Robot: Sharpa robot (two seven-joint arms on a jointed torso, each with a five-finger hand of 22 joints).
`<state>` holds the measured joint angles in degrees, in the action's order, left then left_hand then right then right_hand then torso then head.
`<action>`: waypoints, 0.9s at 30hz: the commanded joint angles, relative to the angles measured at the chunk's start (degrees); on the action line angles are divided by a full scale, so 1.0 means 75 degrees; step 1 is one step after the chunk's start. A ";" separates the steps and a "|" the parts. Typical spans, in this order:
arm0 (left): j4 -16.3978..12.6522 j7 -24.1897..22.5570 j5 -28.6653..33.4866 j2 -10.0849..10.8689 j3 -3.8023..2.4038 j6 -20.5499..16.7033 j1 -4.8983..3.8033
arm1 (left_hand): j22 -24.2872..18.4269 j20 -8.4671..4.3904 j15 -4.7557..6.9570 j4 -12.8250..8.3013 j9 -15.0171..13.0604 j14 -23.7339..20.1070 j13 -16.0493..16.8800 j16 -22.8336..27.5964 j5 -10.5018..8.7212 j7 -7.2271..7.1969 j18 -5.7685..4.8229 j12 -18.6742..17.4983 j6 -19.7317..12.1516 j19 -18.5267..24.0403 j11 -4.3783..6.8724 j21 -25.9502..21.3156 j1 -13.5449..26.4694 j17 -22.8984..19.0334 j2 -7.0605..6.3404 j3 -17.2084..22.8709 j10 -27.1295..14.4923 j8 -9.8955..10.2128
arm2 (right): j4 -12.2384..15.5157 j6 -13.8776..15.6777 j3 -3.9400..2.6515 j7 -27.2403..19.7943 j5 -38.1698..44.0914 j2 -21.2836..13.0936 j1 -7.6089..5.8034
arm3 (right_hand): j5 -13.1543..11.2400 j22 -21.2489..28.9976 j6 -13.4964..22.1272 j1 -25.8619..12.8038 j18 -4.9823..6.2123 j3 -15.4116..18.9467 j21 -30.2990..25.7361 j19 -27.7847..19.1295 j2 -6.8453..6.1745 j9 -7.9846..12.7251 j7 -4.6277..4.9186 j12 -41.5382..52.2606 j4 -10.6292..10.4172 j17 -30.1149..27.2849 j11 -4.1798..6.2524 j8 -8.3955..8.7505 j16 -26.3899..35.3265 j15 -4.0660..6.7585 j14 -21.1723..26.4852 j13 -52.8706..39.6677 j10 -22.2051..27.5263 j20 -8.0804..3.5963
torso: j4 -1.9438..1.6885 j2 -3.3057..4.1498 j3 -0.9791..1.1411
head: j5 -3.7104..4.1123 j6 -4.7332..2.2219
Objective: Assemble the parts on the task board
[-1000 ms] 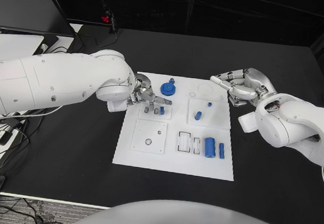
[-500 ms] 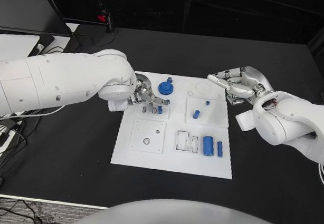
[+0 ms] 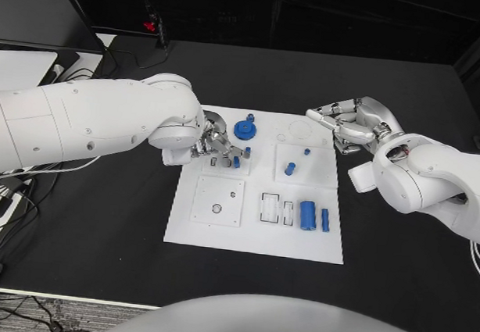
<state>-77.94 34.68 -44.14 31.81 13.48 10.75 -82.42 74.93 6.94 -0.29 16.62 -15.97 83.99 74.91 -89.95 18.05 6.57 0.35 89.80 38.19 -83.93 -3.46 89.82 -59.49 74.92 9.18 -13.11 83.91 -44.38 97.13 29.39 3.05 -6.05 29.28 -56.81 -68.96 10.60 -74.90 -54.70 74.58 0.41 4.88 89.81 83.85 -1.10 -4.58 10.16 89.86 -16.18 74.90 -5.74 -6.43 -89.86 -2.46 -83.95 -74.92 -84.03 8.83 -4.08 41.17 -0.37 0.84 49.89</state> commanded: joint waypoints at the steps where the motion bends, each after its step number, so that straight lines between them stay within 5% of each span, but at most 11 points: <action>1: 0.0018 -0.0042 -0.0040 -0.0028 -0.0004 0.0138 -0.0002 | 0.2010 -0.0062 0.0073 0.0005 -0.0013 0.0802 0.2012 -0.0006 0.0037 -0.0006 -0.0047 0.0026 0.0066 -0.0809 0.0067 0.0024 -0.0090 0.2011 0.0002 0.0056 0.0811 0.0042 | -0.0003 0.0016 -0.0003 0.0001 -0.0020 0.0012 -0.0010 | -0.0038 -0.2013 0.0043 0.0053 -0.0055 0.0055 0.0026 0.0820 0.0001 -0.0007 -0.0014 0.0019 0.0001 0.2013 -0.0024 -0.0024 -0.0019 -0.0031 -0.0807 -0.2010 -0.0795 0.0027 | 0.0009 -0.0002 0.0000 | 0.0008 0.0005; 18: 0.0143 -0.0074 -0.0040 -0.0177 -0.0004 0.0199 0.0030 | 0.2010 -0.0084 0.0099 0.0013 -0.0137 0.0802 0.2012 -0.0006 0.0151 -0.0038 -0.0047 0.0026 0.0127 -0.0809 0.0097 0.0024 -0.0275 0.2011 0.0143 0.0097 0.0811 0.0057 | -0.0025 -0.0011 -0.0003 0.0066 -0.0020 0.0050 -0.0010 | -0.0032 -0.2013 0.0041 0.0061 -0.0055 0.0062 0.0026 0.0820 0.0012 -0.0009 -0.0016 0.0019 -0.0003 0.2013 -0.0022 -0.0034 -0.0019 -0.0029 -0.0807 -0.2010 -0.0795 0.0026 | 0.0004 -0.0001 0.0005 | 0.0027 0.0015; 27: 0.0203 -0.0127 -0.0039 -0.0196 -0.0005 0.0219 0.0032 | 0.2010 -0.0120 0.0139 0.0010 -0.0281 0.0802 0.2012 -0.0006 0.0484 -0.0081 -0.0047 0.0026 0.0173 -0.0809 0.0139 0.0024 -0.0597 0.2011 0.0273 0.0182 0.0811 0.0127 | -0.0043 -0.0010 -0.0003 0.0077 -0.0020 0.0064 -0.0009 | -0.0023 -0.2013 0.0038 0.0067 -0.0055 0.0070 0.0026 0.0820 0.0025 -0.0012 -0.0018 0.0019 -0.0009 0.2013 -0.0019 -0.0046 -0.0019 -0.0028 -0.0807 -0.2010 -0.0795 0.0025 | 0.0004 -0.0002 0.0002 | 0.0032 0.0015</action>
<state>-76.48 34.42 -44.15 30.47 13.47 11.49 -82.14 74.92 6.54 0.51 16.62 -18.04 84.01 74.94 -89.95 21.37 6.08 0.36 89.80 39.13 -83.92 -2.84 89.82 -63.32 74.91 11.32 -12.16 84.13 -43.73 96.79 29.37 3.05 -5.36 29.28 -56.39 -68.96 10.60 -74.90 -54.70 74.58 0.41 5.05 89.81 83.85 -1.10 -4.61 10.16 89.86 -16.36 74.90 -5.74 -6.43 -89.86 -2.46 -83.95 -74.92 -84.03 8.83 -4.05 41.17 -0.35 1.09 50.00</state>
